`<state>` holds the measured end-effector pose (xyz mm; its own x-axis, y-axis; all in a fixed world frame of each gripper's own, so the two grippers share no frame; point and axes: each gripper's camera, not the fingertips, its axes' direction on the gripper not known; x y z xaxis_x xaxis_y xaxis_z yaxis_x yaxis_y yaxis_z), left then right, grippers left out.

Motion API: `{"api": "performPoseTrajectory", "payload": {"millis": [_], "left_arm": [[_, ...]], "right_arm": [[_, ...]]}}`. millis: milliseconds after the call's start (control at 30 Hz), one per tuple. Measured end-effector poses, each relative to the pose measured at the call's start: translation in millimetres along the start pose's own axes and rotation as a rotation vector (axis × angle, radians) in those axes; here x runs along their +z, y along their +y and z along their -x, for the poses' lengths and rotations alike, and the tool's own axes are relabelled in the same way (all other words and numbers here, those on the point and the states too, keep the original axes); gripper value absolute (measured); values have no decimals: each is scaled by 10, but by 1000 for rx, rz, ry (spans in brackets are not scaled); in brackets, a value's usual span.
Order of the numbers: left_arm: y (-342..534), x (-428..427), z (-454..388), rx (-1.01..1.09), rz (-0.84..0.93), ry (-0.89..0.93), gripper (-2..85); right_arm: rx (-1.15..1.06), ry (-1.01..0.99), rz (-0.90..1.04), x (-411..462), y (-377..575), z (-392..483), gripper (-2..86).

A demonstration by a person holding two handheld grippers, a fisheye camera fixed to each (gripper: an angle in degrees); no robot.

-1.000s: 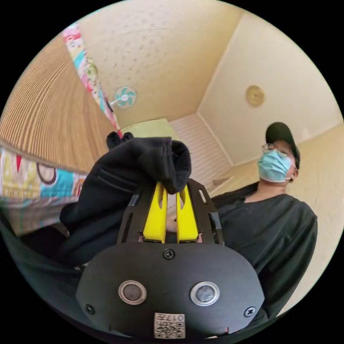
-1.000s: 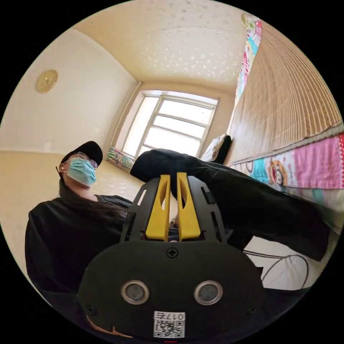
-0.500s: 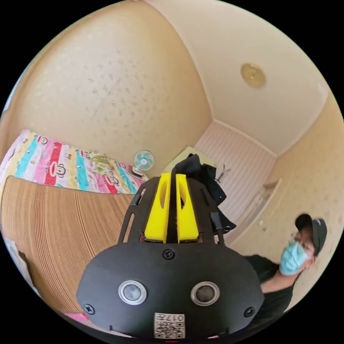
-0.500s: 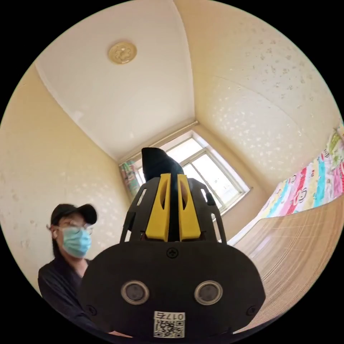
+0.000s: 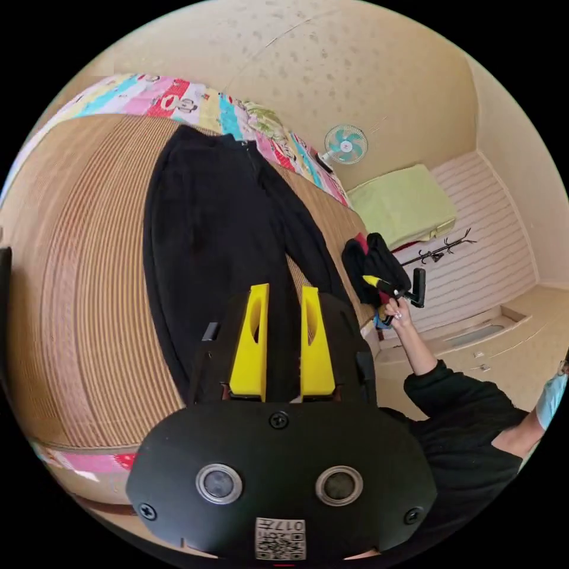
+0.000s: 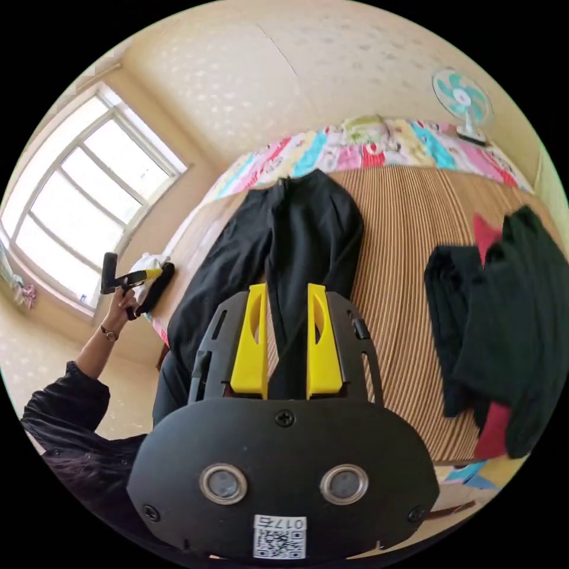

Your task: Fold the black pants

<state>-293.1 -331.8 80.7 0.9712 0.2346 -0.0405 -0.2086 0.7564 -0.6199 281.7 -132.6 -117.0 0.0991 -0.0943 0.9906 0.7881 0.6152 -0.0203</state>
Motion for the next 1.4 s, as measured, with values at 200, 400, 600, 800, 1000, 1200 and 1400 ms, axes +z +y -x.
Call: {"api": "performPoseTrajectory", "payload": {"millis": [200,400,600,800,1000,1200,1400], "left_arm": [[1086,1134,-9,-118,27,368,93],[920,2199,-950,90,218,327,128],[1035,2611,-1213,72,225,291,49],[1366,1616,-1722,244,71,411,-3],[1405,802,-2067,413,2,308,-8],[1391,396,-1803,388,-102,741,-9],[1416,219,-1125,183,-81,346,13]], "right_arm": [[178,-31,28,637,1562,190,167],[215,-36,-26,553,1990,453,147],[278,-101,-133,50,1737,107,148],[185,-95,-94,-55,1050,-37,168],[151,-271,-46,642,-387,-136,191],[400,-260,88,1960,-1449,-691,150],[449,-253,-33,2237,-1566,-761,103]]}}
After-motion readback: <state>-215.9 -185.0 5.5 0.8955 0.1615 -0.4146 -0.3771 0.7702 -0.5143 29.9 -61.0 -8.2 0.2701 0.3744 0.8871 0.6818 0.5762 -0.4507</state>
